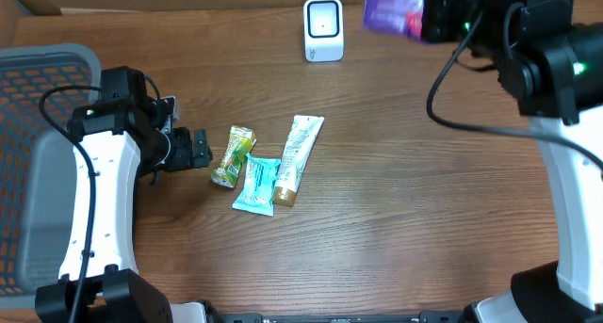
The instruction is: Scan the item barcode
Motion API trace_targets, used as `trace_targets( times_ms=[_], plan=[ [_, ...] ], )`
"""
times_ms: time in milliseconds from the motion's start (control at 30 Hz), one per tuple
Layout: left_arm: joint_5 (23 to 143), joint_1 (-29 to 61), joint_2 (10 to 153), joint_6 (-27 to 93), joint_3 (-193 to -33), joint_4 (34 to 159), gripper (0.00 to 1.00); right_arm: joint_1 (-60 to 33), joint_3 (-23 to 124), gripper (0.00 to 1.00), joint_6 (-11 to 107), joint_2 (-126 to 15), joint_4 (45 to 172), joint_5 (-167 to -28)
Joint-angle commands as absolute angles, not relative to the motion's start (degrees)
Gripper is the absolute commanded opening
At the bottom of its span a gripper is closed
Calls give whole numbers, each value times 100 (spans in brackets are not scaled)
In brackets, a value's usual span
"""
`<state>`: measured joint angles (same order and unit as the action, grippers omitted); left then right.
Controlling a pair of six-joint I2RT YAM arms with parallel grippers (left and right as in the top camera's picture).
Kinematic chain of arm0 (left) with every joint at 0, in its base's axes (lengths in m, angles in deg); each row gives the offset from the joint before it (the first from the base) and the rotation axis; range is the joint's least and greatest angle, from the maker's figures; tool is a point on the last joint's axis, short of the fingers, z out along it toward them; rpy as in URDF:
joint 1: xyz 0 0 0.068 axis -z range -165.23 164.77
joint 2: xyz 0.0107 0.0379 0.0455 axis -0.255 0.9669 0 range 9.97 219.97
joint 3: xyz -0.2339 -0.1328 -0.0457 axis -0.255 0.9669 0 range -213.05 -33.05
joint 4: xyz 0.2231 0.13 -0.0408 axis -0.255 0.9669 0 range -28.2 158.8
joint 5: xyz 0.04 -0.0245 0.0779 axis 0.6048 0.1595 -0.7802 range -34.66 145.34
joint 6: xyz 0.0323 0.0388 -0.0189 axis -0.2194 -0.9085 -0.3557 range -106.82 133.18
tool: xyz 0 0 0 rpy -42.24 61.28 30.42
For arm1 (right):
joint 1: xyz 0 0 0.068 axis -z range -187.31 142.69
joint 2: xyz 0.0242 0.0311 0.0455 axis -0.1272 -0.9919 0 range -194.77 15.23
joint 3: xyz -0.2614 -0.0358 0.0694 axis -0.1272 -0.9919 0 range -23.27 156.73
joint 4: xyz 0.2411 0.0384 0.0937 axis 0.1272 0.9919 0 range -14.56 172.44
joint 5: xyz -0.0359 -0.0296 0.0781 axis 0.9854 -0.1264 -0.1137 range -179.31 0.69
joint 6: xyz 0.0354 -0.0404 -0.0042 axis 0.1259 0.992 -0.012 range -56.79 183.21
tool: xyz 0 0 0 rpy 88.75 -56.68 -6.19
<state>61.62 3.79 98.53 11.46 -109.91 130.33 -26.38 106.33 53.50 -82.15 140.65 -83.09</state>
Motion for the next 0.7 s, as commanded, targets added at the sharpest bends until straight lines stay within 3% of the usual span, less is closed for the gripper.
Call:
trace_targets(
  times_ms=[0,233,433,667],
  plan=[
    [6239,355,9885,1056,-11028,13031,100,-3086,10758,4,6082,-8700,13551,-6104],
    [6239,355,9885,1056,-11028,13029,100,-3709,10758,4,8272,-9940,11385,-3350],
    [6239,355,9885,1056,-11028,13031,100,-3785,10756,4,10414,-10897,10308,-3278],
    [6239,355,9885,1056,-11028,13031,100,-3790,10738,4,11306,-11784,10010,-3846]
  ],
)
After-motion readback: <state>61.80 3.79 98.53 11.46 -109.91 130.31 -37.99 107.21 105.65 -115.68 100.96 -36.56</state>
